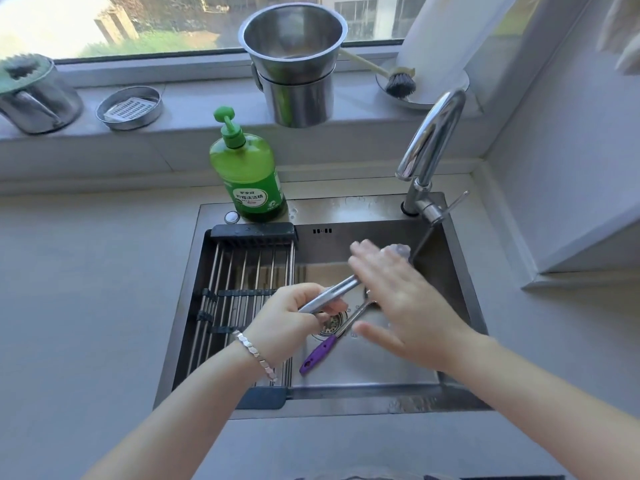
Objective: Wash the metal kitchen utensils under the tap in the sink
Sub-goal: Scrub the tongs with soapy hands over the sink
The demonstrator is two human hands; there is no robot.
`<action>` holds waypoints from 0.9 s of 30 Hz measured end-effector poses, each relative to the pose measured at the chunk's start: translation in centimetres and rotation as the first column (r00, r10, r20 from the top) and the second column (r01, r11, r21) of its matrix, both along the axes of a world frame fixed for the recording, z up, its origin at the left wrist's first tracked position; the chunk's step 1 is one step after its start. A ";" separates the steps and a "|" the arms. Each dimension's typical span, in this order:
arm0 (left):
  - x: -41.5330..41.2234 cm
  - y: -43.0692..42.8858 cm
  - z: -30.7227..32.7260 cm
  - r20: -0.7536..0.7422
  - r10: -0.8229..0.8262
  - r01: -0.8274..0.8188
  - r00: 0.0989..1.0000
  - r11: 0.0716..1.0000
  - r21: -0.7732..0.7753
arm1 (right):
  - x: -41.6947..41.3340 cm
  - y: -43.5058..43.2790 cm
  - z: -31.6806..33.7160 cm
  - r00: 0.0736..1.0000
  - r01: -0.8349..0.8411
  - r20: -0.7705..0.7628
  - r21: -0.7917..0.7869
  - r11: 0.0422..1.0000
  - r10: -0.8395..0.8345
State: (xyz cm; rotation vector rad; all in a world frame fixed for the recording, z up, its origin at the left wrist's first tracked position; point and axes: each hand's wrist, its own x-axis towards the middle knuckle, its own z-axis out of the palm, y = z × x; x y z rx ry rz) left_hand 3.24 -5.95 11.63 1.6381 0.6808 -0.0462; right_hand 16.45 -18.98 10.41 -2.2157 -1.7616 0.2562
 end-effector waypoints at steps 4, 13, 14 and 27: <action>-0.2 -0.2 0.1 0.007 0.001 -0.002 1.000 1.000 0.025 | 0.7 -0.3 -0.3 0.996 0.085 -0.009 -0.006 0.996 -0.085; -0.3 -1.3 0.3 0.087 0.002 -0.024 0.996 0.966 0.257 | -4.8 0.3 0.5 0.980 -0.197 0.015 0.031 0.980 0.197; -0.4 -1.4 0.4 0.099 0.038 -0.056 0.994 0.980 0.191 | -5.1 0.4 0.5 0.975 -0.224 0.018 0.048 0.973 0.224; -1.1 -0.3 0.9 0.079 0.164 -0.022 0.983 0.538 -0.843 | -1.9 0.8 1.6 0.991 -0.129 -0.023 -0.026 0.991 0.129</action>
